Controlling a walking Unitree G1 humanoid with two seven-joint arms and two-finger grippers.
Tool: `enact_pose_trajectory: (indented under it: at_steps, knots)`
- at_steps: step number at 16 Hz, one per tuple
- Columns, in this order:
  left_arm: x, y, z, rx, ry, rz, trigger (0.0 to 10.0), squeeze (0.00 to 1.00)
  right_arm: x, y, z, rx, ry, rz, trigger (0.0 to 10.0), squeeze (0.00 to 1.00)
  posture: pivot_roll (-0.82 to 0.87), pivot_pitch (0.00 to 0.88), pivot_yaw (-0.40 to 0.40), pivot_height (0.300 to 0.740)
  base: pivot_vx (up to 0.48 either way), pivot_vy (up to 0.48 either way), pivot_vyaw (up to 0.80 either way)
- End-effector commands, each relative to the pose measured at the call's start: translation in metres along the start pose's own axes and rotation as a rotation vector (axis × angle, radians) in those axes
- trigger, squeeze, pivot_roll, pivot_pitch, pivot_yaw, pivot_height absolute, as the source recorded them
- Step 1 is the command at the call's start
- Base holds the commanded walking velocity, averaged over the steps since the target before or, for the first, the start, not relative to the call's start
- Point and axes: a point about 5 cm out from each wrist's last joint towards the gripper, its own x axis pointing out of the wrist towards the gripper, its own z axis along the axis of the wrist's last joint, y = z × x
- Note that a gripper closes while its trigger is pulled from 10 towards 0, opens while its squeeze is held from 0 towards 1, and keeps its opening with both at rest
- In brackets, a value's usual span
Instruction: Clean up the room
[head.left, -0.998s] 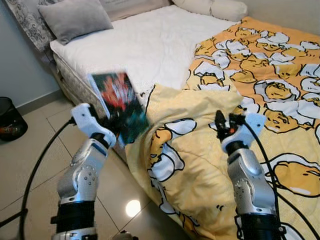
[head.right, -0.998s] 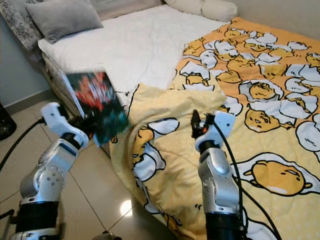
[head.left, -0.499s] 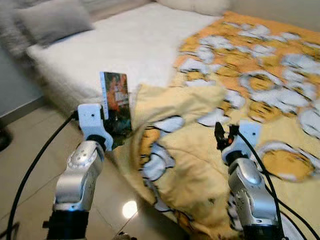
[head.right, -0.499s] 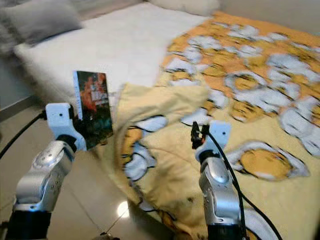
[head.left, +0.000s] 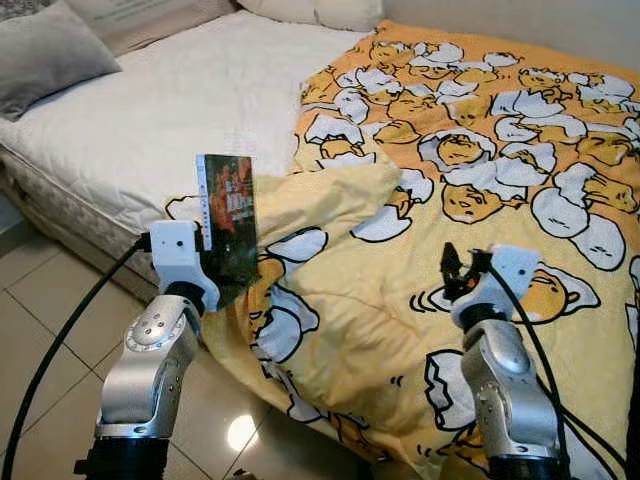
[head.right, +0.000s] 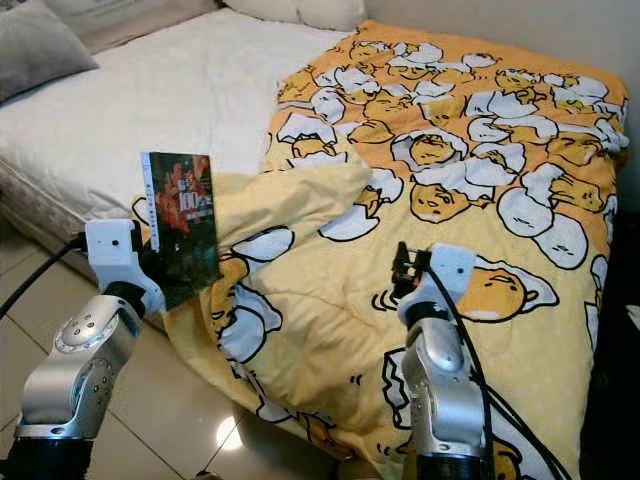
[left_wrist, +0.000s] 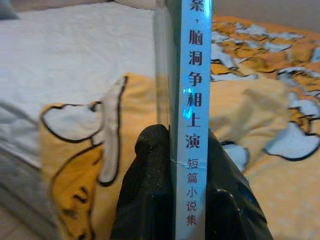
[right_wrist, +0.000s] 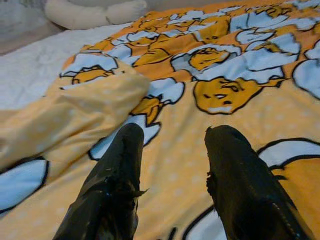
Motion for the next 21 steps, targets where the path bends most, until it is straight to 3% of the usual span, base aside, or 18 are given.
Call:
enact_pose_trajectory:
  at_steps: [1, 2, 7, 14, 21]
  knots:
    - [0.0, 0.0, 0.012, 0.073, -0.054, 0.008, 10.0, 0.0, 0.002, 0.0, 0.001, 0.018, 0.003, -0.009, 10.0, 0.0, -0.02, 0.0, 0.046, 0.74, 0.0, 0.0, 0.0]
    - [-0.001, 0.001, 0.012, 0.11, -0.053, 0.008, 10.0, 0.0, 0.002, 0.0, -0.001, 0.018, 0.01, -0.021, 10.0, 0.0, -0.02, 0.0, 0.048, 0.74, 0.0, 0.0, 0.0]
    - [0.001, -0.003, 0.011, 0.134, -0.045, -0.033, 10.0, 0.0, -0.003, -0.003, -0.011, -0.018, 0.07, -0.034, 10.0, 0.0, -0.04, 0.0, 0.064, 0.74, 0.0, 0.0, -0.64]
    - [-0.002, -0.005, 0.01, 0.161, -0.055, -0.037, 10.0, 0.0, -0.006, -0.001, -0.014, -0.051, 0.092, -0.018, 10.0, 0.0, -0.04, 0.0, 0.055, 0.74, 0.0, 0.0, 0.0]
    - [-0.002, -0.004, 0.009, 0.172, -0.051, -0.028, 10.0, 0.0, -0.005, 0.002, -0.015, -0.058, 0.102, -0.01, 10.0, 0.0, -0.04, 0.0, 0.05, 0.74, 0.0, 0.275, -0.23]
